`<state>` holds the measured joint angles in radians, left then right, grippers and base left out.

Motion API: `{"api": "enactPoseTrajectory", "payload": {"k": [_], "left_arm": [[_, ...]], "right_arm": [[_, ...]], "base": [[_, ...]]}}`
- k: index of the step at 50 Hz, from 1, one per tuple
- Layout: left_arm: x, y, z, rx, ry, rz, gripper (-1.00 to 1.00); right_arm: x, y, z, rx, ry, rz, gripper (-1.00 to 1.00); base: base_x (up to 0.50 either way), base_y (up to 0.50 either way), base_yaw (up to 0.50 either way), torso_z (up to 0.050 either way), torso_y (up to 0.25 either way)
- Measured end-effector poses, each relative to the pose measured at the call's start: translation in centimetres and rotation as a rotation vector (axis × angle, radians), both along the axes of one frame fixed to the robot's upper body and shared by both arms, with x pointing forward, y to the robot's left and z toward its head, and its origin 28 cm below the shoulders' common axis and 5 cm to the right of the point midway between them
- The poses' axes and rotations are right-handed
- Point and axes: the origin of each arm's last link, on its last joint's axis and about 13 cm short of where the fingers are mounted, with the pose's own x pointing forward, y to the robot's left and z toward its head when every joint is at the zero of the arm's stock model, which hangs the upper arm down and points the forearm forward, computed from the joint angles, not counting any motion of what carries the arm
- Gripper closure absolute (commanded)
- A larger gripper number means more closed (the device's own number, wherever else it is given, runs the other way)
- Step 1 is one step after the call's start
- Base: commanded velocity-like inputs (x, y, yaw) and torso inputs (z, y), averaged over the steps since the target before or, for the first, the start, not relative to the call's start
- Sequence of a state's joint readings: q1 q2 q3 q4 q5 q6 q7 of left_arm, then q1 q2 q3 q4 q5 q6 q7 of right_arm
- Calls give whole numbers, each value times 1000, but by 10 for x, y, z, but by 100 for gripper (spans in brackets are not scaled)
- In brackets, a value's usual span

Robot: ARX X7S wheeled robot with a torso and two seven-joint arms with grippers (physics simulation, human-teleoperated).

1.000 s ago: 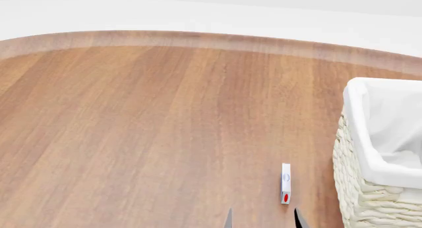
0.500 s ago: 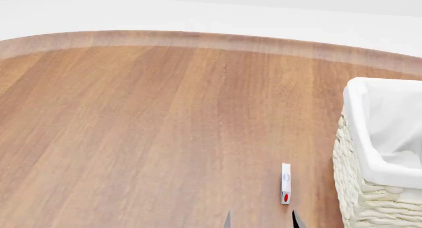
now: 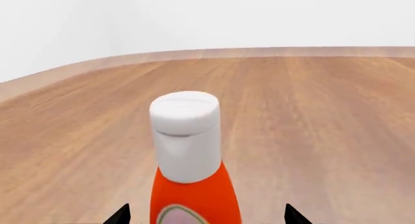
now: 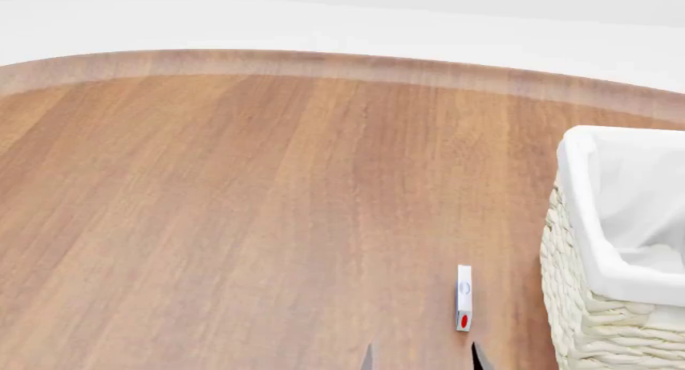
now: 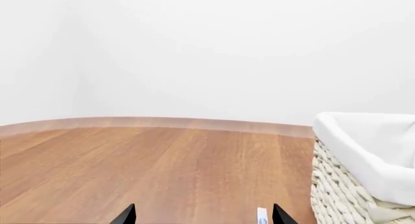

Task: Pick up the ketchup, and put it in the basket.

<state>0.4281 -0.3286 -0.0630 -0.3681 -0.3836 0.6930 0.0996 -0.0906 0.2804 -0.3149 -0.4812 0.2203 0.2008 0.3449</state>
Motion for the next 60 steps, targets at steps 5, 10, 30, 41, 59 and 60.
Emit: {"api": "enactPoseTrajectory", "payload": {"k": [5, 10, 30, 41, 59, 60], "left_arm": [[2, 1, -7, 3, -7, -2, -100], [5, 2, -13, 4, -10, -2, -100], [21, 6, -30, 14, -24, 14, -100], [32, 6, -40, 15, -23, 17, -100], [45, 8, -49, 23, -6, 40, -100], [46, 8, -49, 22, -4, 41, -100]], "right_arm": [[0, 0, 0, 0, 1, 2, -100], [0, 0, -1, 1, 2, 3, -100], [0, 1, -1, 1, 5, 9, -100], [0, 2, -2, 3, 6, 11, -100], [0, 3, -2, 8, 10, 16, -100], [0, 3, -2, 8, 10, 17, -100]], "base": [[0, 0, 0, 0, 0], [0, 0, 0, 0, 0], [0, 0, 0, 0, 0], [0, 0, 0, 0, 0], [0, 0, 0, 0, 0], [0, 0, 0, 0, 0]]}}
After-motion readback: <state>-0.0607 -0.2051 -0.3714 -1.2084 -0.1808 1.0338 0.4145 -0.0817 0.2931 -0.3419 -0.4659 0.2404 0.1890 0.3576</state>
